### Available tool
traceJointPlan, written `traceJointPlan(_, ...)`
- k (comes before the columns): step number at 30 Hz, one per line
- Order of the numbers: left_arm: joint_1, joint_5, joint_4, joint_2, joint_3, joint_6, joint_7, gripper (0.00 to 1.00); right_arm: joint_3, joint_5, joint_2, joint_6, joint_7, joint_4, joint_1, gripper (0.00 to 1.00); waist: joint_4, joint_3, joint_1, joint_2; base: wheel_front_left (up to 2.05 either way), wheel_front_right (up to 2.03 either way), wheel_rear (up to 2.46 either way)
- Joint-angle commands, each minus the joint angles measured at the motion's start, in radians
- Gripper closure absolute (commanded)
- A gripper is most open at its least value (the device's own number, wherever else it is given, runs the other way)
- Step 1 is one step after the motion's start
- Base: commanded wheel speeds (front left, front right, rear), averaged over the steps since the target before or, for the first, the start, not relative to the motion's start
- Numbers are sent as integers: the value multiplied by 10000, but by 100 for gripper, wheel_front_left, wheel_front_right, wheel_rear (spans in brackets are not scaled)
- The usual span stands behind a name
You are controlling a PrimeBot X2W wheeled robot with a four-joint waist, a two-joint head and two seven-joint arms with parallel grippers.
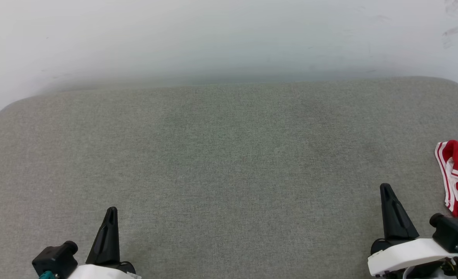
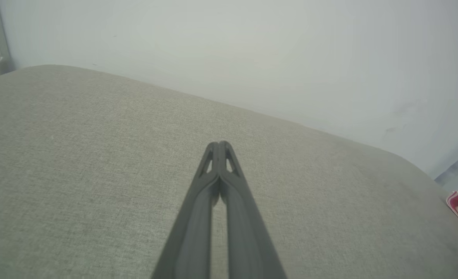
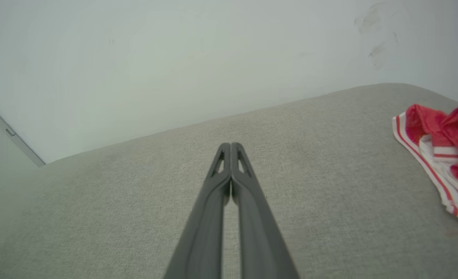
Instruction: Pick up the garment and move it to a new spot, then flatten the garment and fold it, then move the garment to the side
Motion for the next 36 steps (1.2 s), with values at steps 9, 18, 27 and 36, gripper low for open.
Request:
traceJointPlan(9,-504,-1930,180,88,2,-1,386,100,-79,2082,-107,1,402,-10,-326,100,3,-34,0,0,0,0,0)
traceJointPlan(18,-729,-3341,406,103,19,-7,707,100,-140,3583,-137,1,731,78,-426,100,6,-64,0,0,0,0,0)
traceJointPlan(27,-891,-4475,553,104,47,-10,977,100,-197,4795,-155,0,1005,152,-504,100,8,-90,0,0,0,0,0)
traceJointPlan(36,-1059,-5633,722,95,89,-12,1262,100,-264,6036,-166,0,1294,231,-580,100,10,-120,0,0,0,0,0)
